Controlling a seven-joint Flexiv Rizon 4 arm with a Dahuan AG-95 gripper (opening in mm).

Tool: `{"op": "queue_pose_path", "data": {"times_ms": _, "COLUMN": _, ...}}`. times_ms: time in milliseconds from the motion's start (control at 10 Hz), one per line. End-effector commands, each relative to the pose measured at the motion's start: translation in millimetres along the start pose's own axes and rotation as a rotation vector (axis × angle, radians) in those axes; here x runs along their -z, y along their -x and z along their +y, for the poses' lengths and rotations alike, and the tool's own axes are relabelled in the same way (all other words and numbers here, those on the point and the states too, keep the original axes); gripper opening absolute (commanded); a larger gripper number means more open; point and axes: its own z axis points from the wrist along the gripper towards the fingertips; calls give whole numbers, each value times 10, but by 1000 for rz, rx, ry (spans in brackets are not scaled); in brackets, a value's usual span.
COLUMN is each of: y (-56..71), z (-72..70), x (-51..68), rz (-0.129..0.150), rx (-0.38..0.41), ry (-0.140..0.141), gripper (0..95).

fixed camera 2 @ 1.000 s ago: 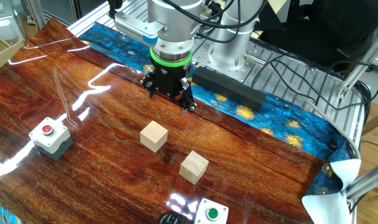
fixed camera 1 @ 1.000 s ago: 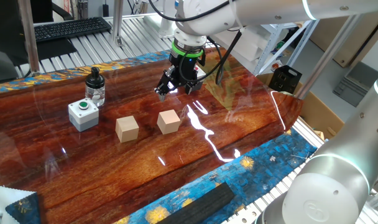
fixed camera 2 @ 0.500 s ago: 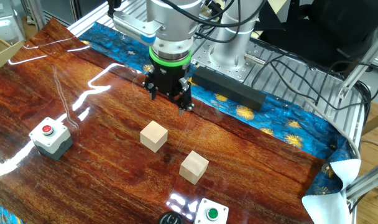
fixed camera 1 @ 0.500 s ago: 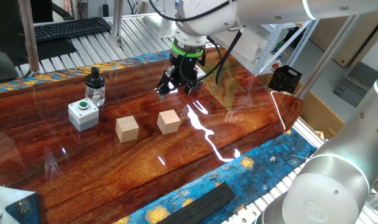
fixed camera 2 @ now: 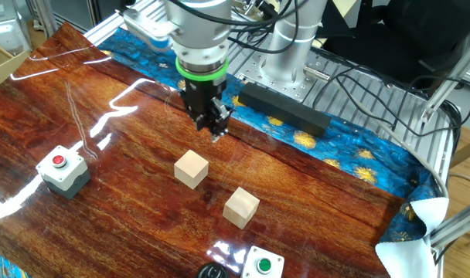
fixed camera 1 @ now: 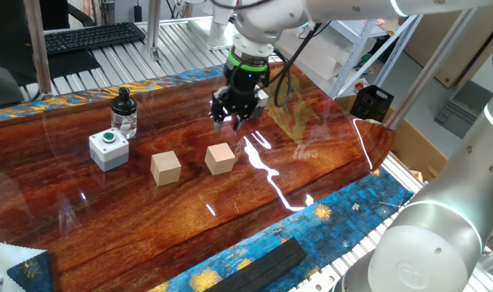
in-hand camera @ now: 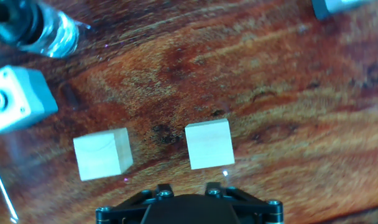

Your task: Unscrew the lid from the jar

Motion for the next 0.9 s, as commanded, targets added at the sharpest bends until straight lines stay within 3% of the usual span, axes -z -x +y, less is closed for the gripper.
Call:
{"op": "queue_pose_path", "data": {"times_ms": 100, "y": -4, "z": 0, "x": 1, "rz": 11, "rx": -57, "ry": 20, "gripper": 0}}
{"op": "queue_pose_path", "data": {"times_ms": 500, "y": -6, "z": 13, "x": -5, "rz": 8, "rx": -55, "ry": 19, "gripper": 0}}
{"op": "queue_pose_path", "data": {"times_ms": 900, "y": -7, "z": 121, "x": -71, "rz": 3, "rx": -63, "ry": 11, "gripper": 0}}
